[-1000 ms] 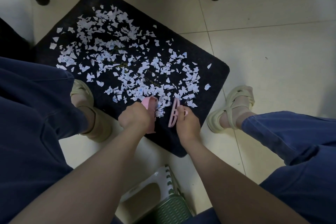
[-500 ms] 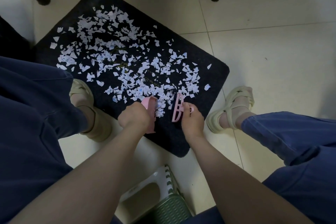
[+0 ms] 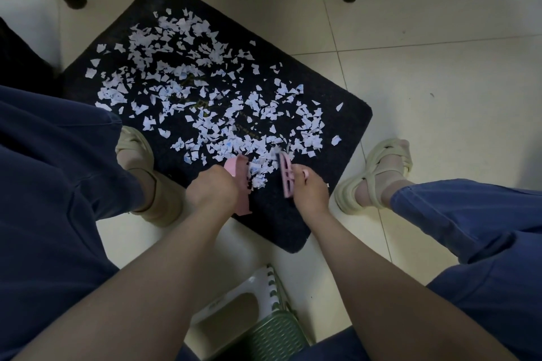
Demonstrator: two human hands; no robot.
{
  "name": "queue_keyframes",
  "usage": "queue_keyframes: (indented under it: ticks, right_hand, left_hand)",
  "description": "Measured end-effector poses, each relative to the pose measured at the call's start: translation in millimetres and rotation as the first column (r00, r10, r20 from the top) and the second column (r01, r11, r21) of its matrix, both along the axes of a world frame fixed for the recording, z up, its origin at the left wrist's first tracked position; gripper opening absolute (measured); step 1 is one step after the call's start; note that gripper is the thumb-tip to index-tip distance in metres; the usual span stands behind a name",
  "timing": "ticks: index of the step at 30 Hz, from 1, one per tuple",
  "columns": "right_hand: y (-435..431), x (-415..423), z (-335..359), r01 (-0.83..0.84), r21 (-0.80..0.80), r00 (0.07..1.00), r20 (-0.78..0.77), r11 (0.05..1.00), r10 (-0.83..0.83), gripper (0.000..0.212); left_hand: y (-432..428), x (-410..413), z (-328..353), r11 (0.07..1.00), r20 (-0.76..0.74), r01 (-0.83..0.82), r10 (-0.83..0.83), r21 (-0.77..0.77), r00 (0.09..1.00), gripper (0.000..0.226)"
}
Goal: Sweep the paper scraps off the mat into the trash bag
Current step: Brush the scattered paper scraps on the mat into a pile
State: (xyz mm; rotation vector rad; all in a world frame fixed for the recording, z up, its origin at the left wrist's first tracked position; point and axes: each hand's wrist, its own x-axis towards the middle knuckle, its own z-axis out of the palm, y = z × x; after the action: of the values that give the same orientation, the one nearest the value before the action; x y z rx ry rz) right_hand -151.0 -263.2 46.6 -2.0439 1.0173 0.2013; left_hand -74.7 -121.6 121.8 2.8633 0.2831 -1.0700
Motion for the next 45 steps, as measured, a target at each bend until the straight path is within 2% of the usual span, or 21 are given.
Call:
queue_keyframes:
  ticks: [2,4,7,8,10,12,14,17,20,22,25,27,29,32,33,35,37,39,42,45]
  right_hand:
    - [-1,1,5,0.074,-0.010,0.995,0.064,0.997,-0.073,0.035]
    - [-6,2,6,0.182,-0.137,0.983,0.064,0.974,-0.174,0.041]
    - [-24,-10,4,0.364,-0.337,0.911,-0.066,0.868,-0.408,0.049]
    - [-30,-14,0,0.373,-0.338,0.885,-0.152,0.864,-0.441,0.048]
    - [-30,-20,-6,0.336,-0.229,0.884,-0.258,0.914,-0.390,0.048]
    - [-23,-22,-13,0.301,-0.103,0.931,-0.185,0.948,-0.316,0.050]
    - [-17,-21,-8,0.349,-0.051,0.932,-0.088,0.936,-0.353,0.048]
    - [-23,-25,4,0.471,-0.111,0.874,-0.076,0.875,-0.480,0.047]
    - [-34,-36,4,0.510,-0.243,0.804,-0.206,0.825,-0.558,0.049]
    - [-31,-38,-6,0.484,-0.163,0.826,-0.239,0.860,-0.510,0.051]
    - [-20,-33,-14,0.285,-0.046,0.948,-0.135,0.957,-0.289,0.048]
    - [-15,-27,-6,0.184,-0.025,0.979,-0.082,0.983,-0.185,0.041]
    - [-12,-23,-1,0.190,-0.067,0.980,-0.049,0.979,-0.194,0.042]
    - [-18,-23,-2,0.324,-0.317,0.932,-0.053,0.891,-0.358,0.049]
    - [-22,-23,-4,0.342,-0.356,0.916,-0.081,0.870,-0.393,0.050]
    - [-30,-22,-7,0.309,-0.312,0.906,-0.190,0.898,-0.377,0.049]
    - [-32,-17,-14,0.227,-0.198,0.914,-0.293,0.953,-0.279,0.050]
    - [-31,-11,-20,0.167,-0.167,0.918,-0.334,0.972,-0.215,0.052]
    - [-24,-7,-24,0.095,-0.147,0.947,-0.291,0.985,-0.135,0.049]
    - [-17,-3,-23,-0.002,-0.111,0.987,-0.158,0.994,-0.015,0.045]
  left_hand:
    - [-1,0,0,1.000,0.023,0.000,-0.001,0.004,1.000,0.032]
    - [-3,2,-2,1.000,0.043,0.007,-0.007,-0.005,0.999,0.028]
    - [-6,6,-6,0.999,0.084,0.049,-0.047,-0.016,0.995,0.026]
    - [-8,6,-6,0.998,0.095,0.059,-0.056,-0.023,0.994,0.026]
    - [-9,5,-8,0.997,0.100,0.069,-0.066,-0.028,0.993,0.026]
    - [-9,4,-10,0.997,0.096,0.078,-0.075,-0.025,0.993,0.025]
    - [-8,2,-13,0.996,0.082,0.086,-0.084,-0.018,0.993,0.025]
    - [-10,-1,-15,0.995,0.061,0.094,-0.093,-0.015,0.994,0.025]
    - [-13,-3,-17,0.995,0.055,0.098,-0.097,-0.026,0.994,0.026]
    - [-15,-4,-18,0.994,0.057,0.106,-0.104,-0.031,0.993,0.028]
    - [-16,-6,-21,0.992,0.056,0.119,-0.116,-0.041,0.992,0.029]
    - [-17,-6,-22,0.991,0.060,0.129,-0.127,-0.035,0.990,0.029]
    - [-17,-4,-21,0.991,0.066,0.136,-0.134,-0.020,0.989,0.030]
    - [-17,0,-19,0.989,0.068,0.145,-0.144,-0.005,0.987,0.028]
    - [-18,2,-18,0.989,0.071,0.149,-0.149,-0.001,0.986,0.028]
    - [-18,4,-16,0.986,0.079,0.170,-0.169,0.005,0.982,0.028]
    - [-18,6,-13,0.978,0.089,0.208,-0.208,0.014,0.974,0.026]
    - [-18,11,-6,0.969,0.107,0.244,-0.246,0.029,0.964,0.030]
    - [-20,27,-2,0.953,0.138,0.293,-0.301,0.074,0.944,0.033]
    - [-20,39,-8,0.936,0.084,0.332,-0.342,0.114,0.936,0.029]
